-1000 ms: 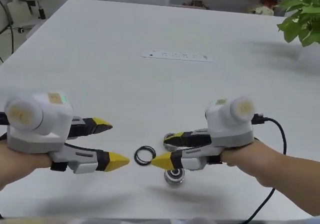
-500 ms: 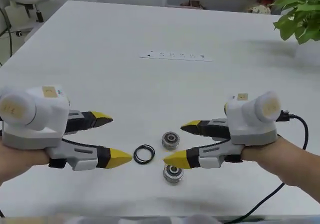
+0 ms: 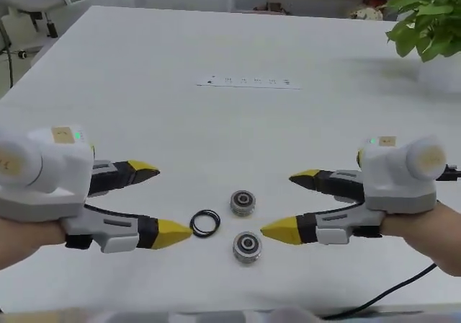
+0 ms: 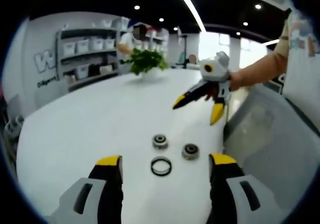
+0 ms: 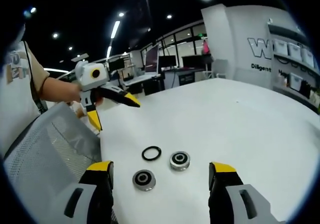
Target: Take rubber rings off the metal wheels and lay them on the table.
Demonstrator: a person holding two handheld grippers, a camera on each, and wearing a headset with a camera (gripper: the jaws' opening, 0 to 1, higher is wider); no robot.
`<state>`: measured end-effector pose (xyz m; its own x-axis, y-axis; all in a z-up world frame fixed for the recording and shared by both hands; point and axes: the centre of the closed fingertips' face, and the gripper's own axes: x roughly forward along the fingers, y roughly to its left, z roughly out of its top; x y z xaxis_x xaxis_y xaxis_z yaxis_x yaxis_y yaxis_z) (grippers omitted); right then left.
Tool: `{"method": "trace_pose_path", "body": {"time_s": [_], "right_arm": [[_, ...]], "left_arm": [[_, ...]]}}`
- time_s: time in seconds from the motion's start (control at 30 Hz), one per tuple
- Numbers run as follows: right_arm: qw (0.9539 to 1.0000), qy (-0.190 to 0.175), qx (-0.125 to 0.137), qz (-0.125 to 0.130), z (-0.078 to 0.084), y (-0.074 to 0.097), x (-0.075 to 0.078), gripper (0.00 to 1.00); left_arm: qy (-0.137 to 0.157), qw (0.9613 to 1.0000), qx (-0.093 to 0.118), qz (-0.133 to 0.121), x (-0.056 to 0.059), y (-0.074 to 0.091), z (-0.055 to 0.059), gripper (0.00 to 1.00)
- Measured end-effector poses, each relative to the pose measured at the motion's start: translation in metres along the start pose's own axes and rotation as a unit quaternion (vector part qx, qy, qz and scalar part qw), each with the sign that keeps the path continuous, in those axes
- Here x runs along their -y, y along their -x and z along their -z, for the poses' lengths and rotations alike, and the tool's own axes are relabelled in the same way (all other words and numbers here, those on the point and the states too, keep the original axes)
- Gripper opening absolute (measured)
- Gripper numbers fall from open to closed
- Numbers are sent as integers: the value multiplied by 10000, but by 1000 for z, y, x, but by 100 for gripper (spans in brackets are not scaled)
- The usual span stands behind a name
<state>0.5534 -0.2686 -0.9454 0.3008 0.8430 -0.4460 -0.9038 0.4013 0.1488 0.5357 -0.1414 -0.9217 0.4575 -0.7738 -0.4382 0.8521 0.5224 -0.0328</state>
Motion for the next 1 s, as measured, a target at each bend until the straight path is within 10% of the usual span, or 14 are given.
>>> {"method": "trace_pose_path", "body": {"time_s": [1.0], "right_arm": [[9994,-102,65,316,21,33,-5,88]], "left_arm": [[4,10000,52,-57,12,12,0,79]]}}
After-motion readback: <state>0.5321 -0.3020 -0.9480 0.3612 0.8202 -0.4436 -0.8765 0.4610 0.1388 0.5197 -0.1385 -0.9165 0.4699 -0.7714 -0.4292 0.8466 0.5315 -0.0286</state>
